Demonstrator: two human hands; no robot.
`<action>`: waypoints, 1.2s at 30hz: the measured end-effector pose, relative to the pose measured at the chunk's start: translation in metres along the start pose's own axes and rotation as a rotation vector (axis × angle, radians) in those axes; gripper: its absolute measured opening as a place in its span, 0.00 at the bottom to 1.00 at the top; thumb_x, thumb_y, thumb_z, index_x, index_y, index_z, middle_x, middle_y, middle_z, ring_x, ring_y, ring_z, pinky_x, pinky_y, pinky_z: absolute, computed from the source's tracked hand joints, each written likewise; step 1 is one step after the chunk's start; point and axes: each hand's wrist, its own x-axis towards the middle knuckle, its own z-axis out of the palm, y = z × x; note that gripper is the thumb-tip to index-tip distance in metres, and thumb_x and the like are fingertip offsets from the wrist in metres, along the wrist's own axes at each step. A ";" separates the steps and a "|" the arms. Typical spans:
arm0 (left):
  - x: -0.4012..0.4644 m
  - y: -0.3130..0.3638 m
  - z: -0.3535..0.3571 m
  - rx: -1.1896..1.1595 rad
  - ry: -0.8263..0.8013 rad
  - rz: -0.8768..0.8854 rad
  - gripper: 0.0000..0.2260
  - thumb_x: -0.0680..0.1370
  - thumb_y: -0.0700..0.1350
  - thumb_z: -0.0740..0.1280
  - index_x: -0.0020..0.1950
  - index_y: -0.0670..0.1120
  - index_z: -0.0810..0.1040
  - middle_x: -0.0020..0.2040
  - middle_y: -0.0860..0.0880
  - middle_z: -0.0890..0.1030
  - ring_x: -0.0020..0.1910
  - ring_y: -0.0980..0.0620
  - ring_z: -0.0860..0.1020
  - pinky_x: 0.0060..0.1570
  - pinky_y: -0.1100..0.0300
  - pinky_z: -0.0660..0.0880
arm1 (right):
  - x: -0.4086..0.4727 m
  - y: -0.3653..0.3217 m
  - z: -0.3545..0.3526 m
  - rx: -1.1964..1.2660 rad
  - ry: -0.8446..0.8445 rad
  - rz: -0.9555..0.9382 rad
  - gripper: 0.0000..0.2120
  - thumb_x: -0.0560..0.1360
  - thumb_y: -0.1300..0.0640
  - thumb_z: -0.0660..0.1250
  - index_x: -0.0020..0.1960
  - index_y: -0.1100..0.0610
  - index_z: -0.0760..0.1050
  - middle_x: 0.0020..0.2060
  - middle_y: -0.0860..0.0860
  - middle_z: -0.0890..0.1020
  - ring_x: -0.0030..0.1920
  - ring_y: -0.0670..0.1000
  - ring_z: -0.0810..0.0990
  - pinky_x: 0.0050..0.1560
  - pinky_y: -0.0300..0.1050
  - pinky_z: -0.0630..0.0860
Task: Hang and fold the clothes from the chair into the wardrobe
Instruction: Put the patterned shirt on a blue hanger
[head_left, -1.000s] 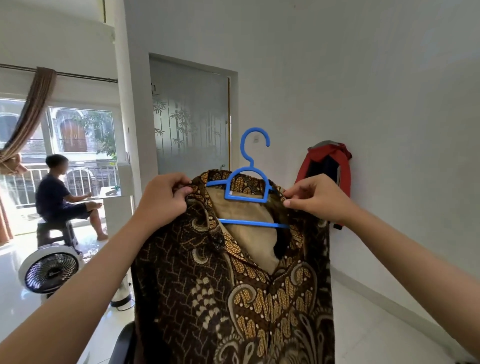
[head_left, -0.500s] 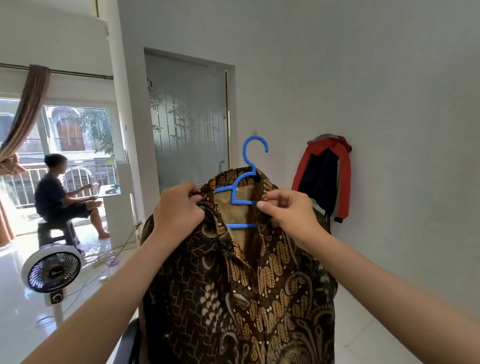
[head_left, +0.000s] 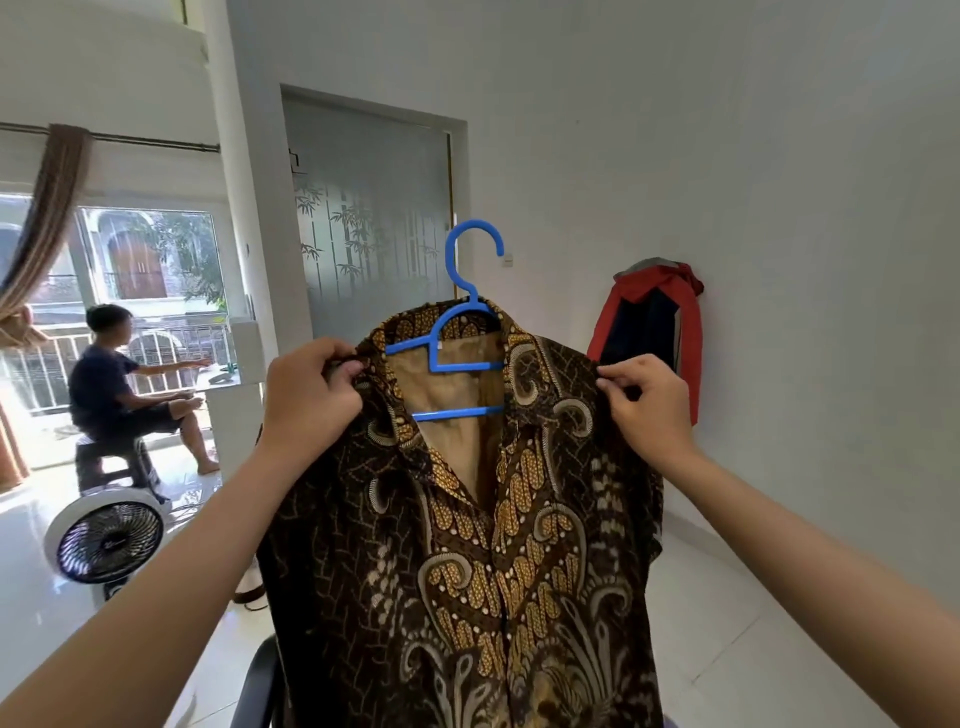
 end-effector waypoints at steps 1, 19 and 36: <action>0.000 -0.001 0.000 -0.004 -0.004 -0.001 0.05 0.73 0.34 0.67 0.46 0.40 0.82 0.38 0.49 0.78 0.39 0.51 0.75 0.42 0.64 0.66 | 0.003 0.000 0.002 -0.004 0.026 -0.005 0.08 0.72 0.61 0.72 0.51 0.60 0.82 0.43 0.54 0.81 0.42 0.51 0.79 0.47 0.42 0.76; 0.003 -0.014 0.008 -0.102 -0.051 -0.071 0.04 0.73 0.34 0.68 0.43 0.41 0.81 0.35 0.45 0.79 0.36 0.47 0.75 0.34 0.69 0.68 | 0.024 0.010 0.006 -0.009 -0.006 -0.073 0.09 0.72 0.60 0.72 0.52 0.60 0.81 0.45 0.53 0.79 0.45 0.51 0.76 0.46 0.41 0.73; -0.009 -0.020 0.019 -0.071 -0.102 -0.120 0.05 0.74 0.35 0.67 0.46 0.42 0.82 0.40 0.45 0.82 0.41 0.48 0.78 0.40 0.68 0.66 | -0.033 0.016 0.003 0.005 -0.121 -0.175 0.06 0.73 0.57 0.72 0.47 0.58 0.79 0.40 0.50 0.77 0.40 0.44 0.74 0.42 0.35 0.72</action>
